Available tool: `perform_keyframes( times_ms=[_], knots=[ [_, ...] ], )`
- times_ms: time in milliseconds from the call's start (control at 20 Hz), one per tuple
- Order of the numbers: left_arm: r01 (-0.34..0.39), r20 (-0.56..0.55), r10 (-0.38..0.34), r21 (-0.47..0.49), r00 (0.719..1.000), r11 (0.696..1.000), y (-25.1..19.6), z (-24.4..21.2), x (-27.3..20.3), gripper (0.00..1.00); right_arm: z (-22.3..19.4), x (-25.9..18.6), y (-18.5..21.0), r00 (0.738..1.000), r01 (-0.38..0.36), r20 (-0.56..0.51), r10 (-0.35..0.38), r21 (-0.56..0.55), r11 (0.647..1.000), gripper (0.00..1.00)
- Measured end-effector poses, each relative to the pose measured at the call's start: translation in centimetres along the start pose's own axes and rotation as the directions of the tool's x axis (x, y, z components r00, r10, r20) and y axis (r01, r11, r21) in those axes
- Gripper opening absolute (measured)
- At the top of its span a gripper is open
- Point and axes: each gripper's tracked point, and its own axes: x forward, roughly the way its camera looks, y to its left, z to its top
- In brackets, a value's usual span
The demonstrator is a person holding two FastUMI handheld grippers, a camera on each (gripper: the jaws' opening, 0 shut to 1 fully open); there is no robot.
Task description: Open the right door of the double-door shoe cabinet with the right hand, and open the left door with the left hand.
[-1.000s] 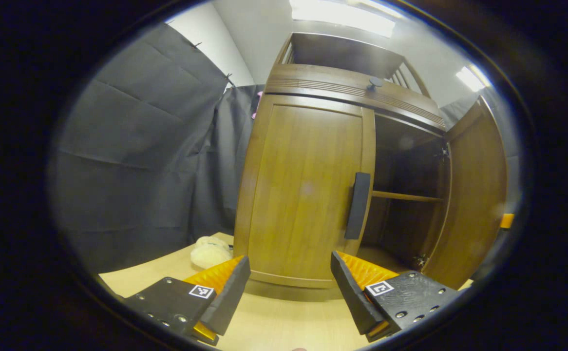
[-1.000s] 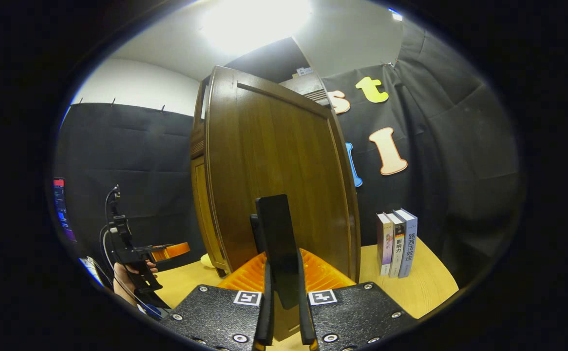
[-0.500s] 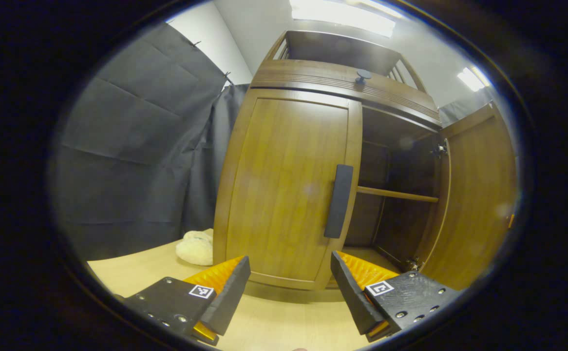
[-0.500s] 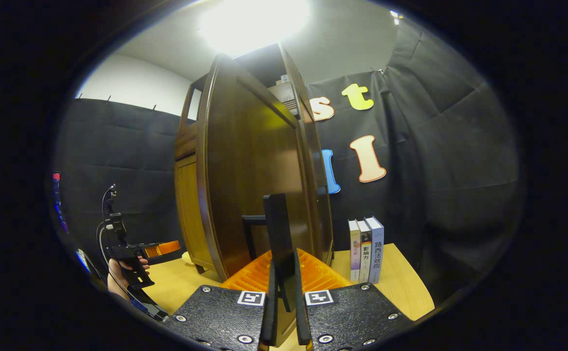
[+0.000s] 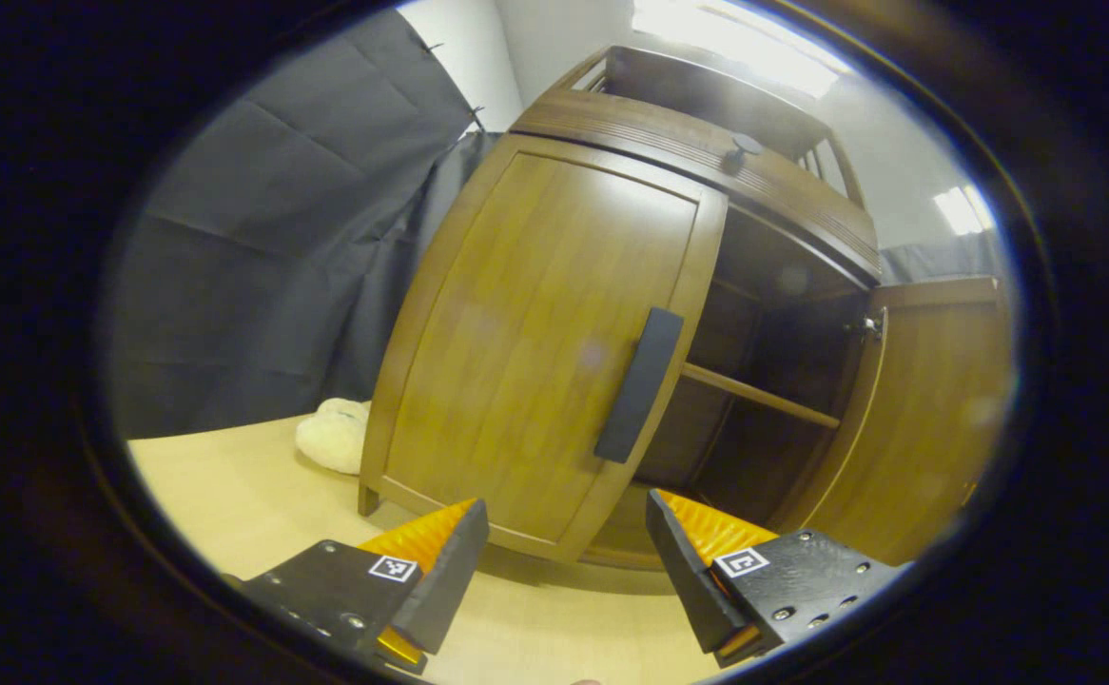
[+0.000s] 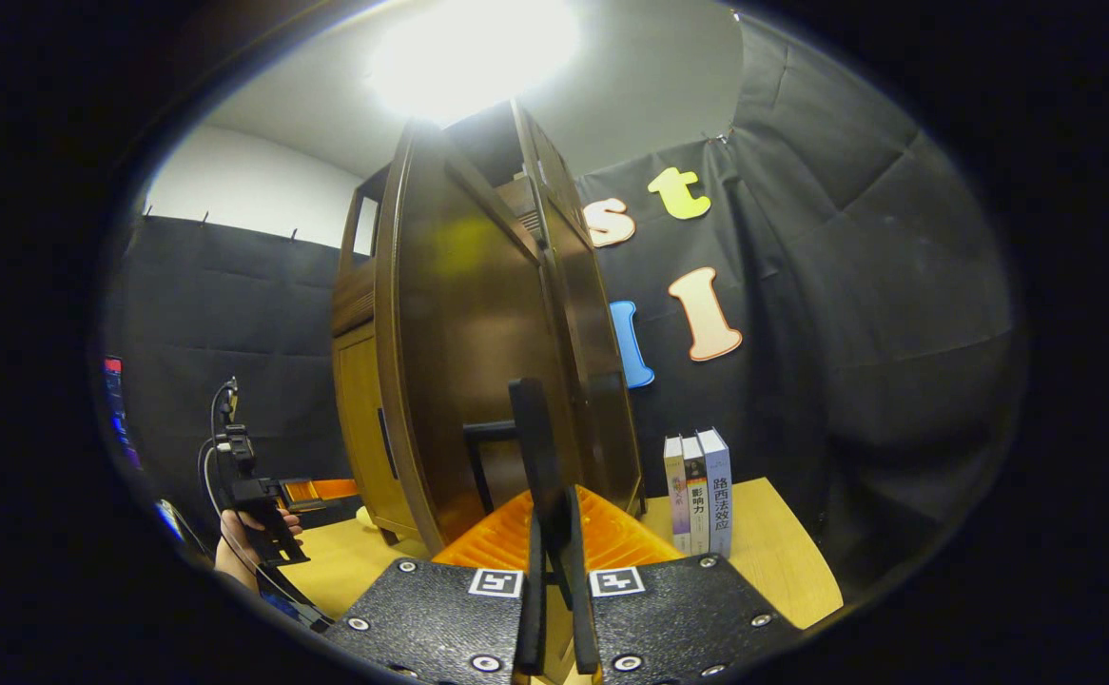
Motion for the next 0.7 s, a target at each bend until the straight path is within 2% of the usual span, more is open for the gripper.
perform_keyframes(
  times_ms=[150, 250, 400, 500, 550, 700],
  knots=[
    [-0.015, 0.019, 0.015, -0.012, 1.000, 1.000, 0.6, 0.6, -0.1, 0.96, -0.3, -0.1, -0.1, 1.000, 0.022, -0.005, -0.022, -0.035, 0.999, 0.12],
    [0.011, 0.012, -0.011, -0.024, 1.000, 1.000, 0.3, 0.8, -0.4, 1.00, -0.9, -0.6, -0.4, 0.999, 0.043, -0.022, -0.045, -0.067, 0.997, 0.11],
    [0.012, 0.024, -0.012, 0.003, 1.000, 1.000, 1.0, 1.4, -0.6, 0.98, -0.3, -2.9, -0.1, 0.997, 0.067, -0.026, -0.069, -0.051, 0.996, 0.11],
    [0.012, 0.033, -0.013, 0.036, 0.999, 0.999, 1.3, 1.8, -0.5, 1.00, 1.6, -5.0, 0.3, 0.995, 0.102, 0.023, -0.100, -0.058, 0.993, 0.11],
    [0.013, 0.037, -0.015, 0.056, 0.999, 0.998, 1.6, 2.0, -0.5, 0.98, 2.6, -6.3, 0.7, 0.992, 0.118, 0.052, -0.114, -0.069, 0.991, 0.11],
    [0.053, 0.068, -0.061, 0.113, 0.996, 0.992, 1.0, 2.9, -0.4, 1.00, 4.4, -9.0, 2.9, 0.987, 0.124, 0.114, -0.113, -0.095, 0.988, 0.09]
  ],
)
